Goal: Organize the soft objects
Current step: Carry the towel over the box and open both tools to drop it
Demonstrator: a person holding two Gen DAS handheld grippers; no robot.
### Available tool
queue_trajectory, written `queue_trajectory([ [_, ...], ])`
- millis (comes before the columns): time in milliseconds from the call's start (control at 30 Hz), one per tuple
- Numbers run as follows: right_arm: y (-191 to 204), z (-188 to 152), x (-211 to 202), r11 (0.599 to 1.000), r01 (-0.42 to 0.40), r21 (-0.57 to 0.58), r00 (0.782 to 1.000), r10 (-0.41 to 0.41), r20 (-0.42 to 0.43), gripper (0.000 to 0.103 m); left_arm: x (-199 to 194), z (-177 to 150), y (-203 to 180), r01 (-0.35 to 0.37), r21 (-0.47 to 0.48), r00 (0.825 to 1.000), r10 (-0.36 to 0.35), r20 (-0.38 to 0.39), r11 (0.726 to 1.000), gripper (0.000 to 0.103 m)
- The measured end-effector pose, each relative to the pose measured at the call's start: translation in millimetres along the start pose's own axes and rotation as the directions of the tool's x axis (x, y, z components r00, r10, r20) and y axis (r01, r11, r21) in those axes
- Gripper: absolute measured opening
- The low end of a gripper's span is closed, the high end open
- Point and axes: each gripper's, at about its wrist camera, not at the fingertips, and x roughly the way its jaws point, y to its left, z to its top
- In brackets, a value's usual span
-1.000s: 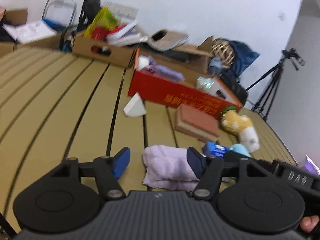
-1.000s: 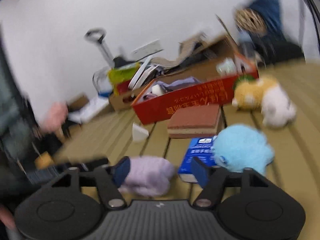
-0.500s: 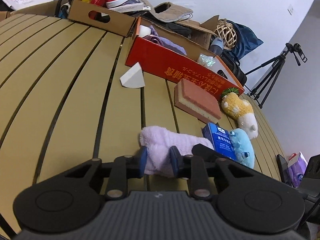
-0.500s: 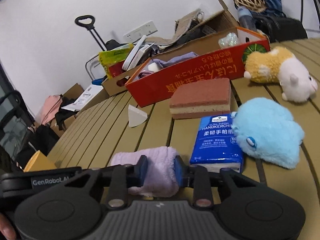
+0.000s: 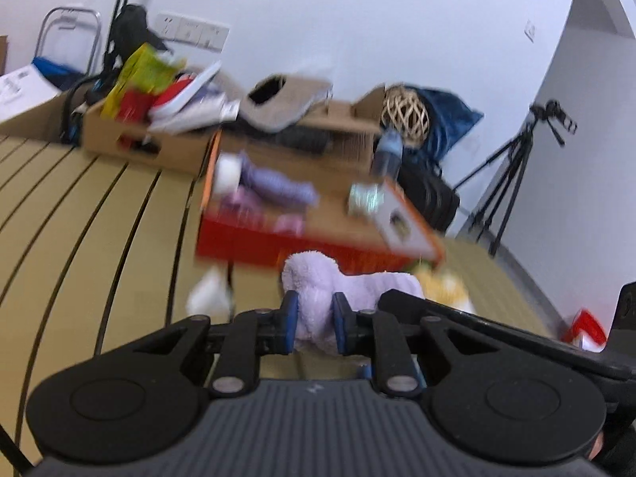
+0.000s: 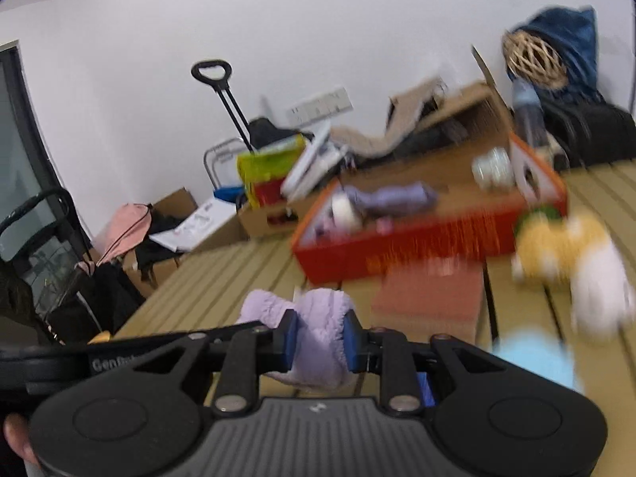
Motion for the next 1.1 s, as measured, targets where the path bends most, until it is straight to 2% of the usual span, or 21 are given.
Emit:
queue_trajectory([
  [133,-15,72,50,1.0,0.005,0.001,1.0,-0.005,0.022,0.023,58,70,6,-0.008,-0.008,1.0,0.007,-0.014,1.0,0.019],
  [200,-24,99,86,1.0,0.027,-0.002,1.0,-0.027,-0.004,0.023,99,100,19,-0.031,-0.034,0.997,0.028,-0.069,0.999,0.019],
  [267,-38,116,125,0.998,0.049,0.033,0.998,-0.047,-0.048,0.023,131,115,32,-0.062,-0.049,0.991,0.056,-0.12,0.997,0.019],
  [333,-52,123,164,0.995,0.065,0.072,0.993,-0.057,-0.108,0.023,159,122,41,-0.127,-0.022,0.981,0.122,-0.149,0.992,0.019],
  [433,-63,117,210,0.991,0.106,0.079,0.978,-0.09,-0.188,0.023,187,119,49,-0.203,0.069,0.963,0.211,-0.164,0.977,0.021],
  [467,-64,111,218,0.99,0.118,0.078,0.973,-0.1,-0.21,0.023,192,115,53,-0.214,0.1,0.961,0.227,-0.156,0.972,0.027],
  [500,-67,107,229,0.986,0.147,0.075,0.96,-0.124,-0.253,0.024,193,111,57,-0.217,0.118,0.961,0.234,-0.147,0.969,0.038],
  [533,-70,101,234,0.984,0.158,0.08,0.953,-0.131,-0.274,0.026,192,108,63,-0.218,0.119,0.962,0.234,-0.141,0.969,0.041],
  [633,-82,99,242,0.98,0.162,0.113,0.949,-0.123,-0.291,0.039,187,105,71,-0.17,0.103,0.975,0.183,-0.128,0.98,0.041],
  [667,-84,98,244,0.977,0.17,0.125,0.947,-0.127,-0.295,0.054,186,105,71,-0.167,0.1,0.975,0.179,-0.129,0.981,0.041],
  [700,-87,97,243,0.975,0.173,0.137,0.946,-0.126,-0.297,0.063,185,106,71,-0.169,0.099,0.975,0.181,-0.128,0.981,0.041],
  [800,-89,94,237,0.978,0.155,0.138,0.951,-0.11,-0.29,0.064,182,109,68,-0.186,0.091,0.974,0.196,-0.112,0.978,0.041],
  [867,-84,97,227,0.982,0.162,0.101,0.953,-0.129,-0.275,0.064,175,111,64,-0.198,0.082,0.973,0.207,-0.106,0.977,0.041],
  [1100,-68,127,155,0.976,0.214,-0.039,0.96,-0.218,-0.175,0.064,119,123,37,-0.207,0.106,0.975,0.215,-0.063,0.972,0.045],
])
